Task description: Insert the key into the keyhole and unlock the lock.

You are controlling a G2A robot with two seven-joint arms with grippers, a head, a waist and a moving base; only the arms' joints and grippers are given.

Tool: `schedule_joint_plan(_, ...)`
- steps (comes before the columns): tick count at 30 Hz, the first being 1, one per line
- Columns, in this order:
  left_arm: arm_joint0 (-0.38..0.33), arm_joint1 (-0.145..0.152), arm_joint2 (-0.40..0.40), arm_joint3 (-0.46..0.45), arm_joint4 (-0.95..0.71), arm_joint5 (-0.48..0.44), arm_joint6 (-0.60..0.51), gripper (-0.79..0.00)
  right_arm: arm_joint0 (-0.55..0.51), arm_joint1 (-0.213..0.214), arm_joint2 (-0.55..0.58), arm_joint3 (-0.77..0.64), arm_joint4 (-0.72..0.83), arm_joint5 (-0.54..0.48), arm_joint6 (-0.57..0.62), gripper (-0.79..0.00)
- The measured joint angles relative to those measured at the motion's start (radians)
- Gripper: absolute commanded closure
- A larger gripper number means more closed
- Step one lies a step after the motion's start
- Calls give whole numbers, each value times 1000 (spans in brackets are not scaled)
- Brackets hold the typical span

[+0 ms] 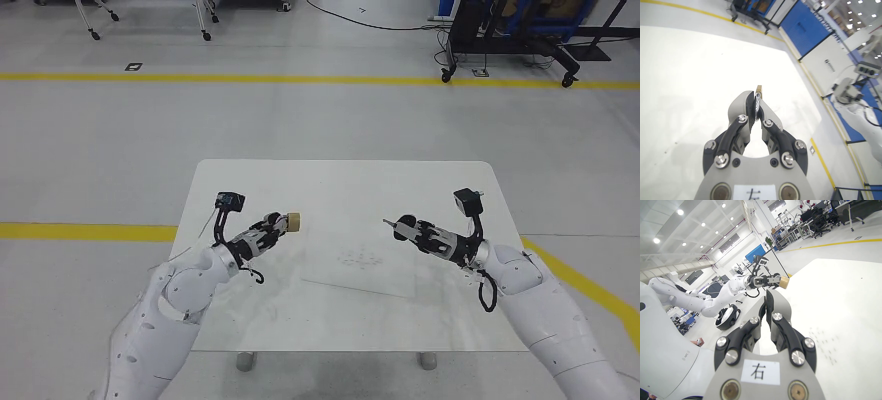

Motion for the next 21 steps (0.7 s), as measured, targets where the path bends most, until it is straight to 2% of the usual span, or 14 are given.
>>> schedule_joint_plan(5,9,4,-16,10,-115,-152,-16,0,0,0,0,0,0,0,0,0)
schedule_joint_plan(9,8,5,-20,19,-178,-232,-16,0,0,0,0,0,0,0,0,0)
schedule_joint_plan(13,10,7,-26,29,-207,-258,-7,0,0,0,0,0,0,0,0,0)
schedule_joint_plan(21,12,7,-28,29,-200,-251,3,0,0,0,0,-1,0,1,-1,0)
